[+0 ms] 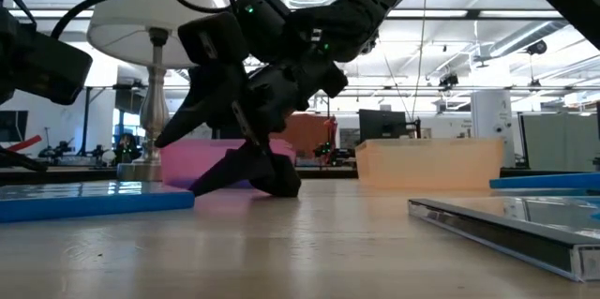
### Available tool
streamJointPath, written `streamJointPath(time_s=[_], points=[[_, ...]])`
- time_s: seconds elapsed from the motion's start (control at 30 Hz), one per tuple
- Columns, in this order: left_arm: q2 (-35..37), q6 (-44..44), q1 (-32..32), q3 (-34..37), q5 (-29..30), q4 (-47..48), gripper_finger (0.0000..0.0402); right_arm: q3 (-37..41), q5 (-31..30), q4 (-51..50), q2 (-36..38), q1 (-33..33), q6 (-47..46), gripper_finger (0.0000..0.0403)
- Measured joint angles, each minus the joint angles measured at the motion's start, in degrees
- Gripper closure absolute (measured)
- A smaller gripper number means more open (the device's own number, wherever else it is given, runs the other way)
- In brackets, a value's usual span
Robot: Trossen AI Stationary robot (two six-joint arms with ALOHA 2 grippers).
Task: Pick & place jewel cases by type
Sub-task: Put the left blue cd case into the pink bin
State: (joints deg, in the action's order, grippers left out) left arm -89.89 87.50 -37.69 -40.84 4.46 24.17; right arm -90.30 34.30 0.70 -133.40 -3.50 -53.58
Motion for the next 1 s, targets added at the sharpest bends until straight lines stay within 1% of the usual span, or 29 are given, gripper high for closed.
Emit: streamJointPath(time_s=[0.13, 0.37, 0.47, 0.53, 0.67, 0.77, 0.83, 0.97, 1.0], points=[[0.0, -0.7, 0.0, 0.0, 0.1, -0.1, 0.0288, 0.0, 0.0, 0.3, 0.0, -0.1, 0.2, 0.0167], [0.0, -0.7, 0.0, 0.0, 0.2, -0.1, 0.0288, -1.0, 0.5, 0.9, 0.9, 0.0, 4.4, 0.0167], [0.0, -0.5, 0.1, 0.0, 0.3, -0.1, 0.0288, -1.1, 1.0, 1.6, 1.4, 0.0, 4.4, 0.0167], [-0.1, -0.9, 0.1, 0.0, 0.2, -0.1, 0.0288, -1.1, 1.8, 1.6, 1.6, 0.0, 4.5, 0.0167], [-0.1, -2.3, 0.1, 0.1, -0.4, -0.3, 0.0288, -1.1, 6.6, 2.6, 1.3, 0.0, 4.6, 0.0167], [-0.1, -2.2, 0.1, 0.4, -1.1, -0.7, 0.0288, -1.3, 8.1, 5.2, 2.1, 0.0, 5.9, 0.0168], [-0.1, -1.7, 0.1, 0.6, -1.3, -0.9, 0.0288, -2.1, 8.6, 9.6, 2.9, 0.0, 7.2, 0.0168], [-0.1, -1.0, 0.2, 1.1, 0.4, -1.5, 0.0288, -2.0, 9.9, 16.1, 3.1, -0.6, 8.2, 0.017], [-0.1, -0.7, 0.2, 1.4, 0.7, -1.7, 0.0288, -2.1, 9.8, 16.1, 3.0, -0.6, 8.4, 0.0172]])
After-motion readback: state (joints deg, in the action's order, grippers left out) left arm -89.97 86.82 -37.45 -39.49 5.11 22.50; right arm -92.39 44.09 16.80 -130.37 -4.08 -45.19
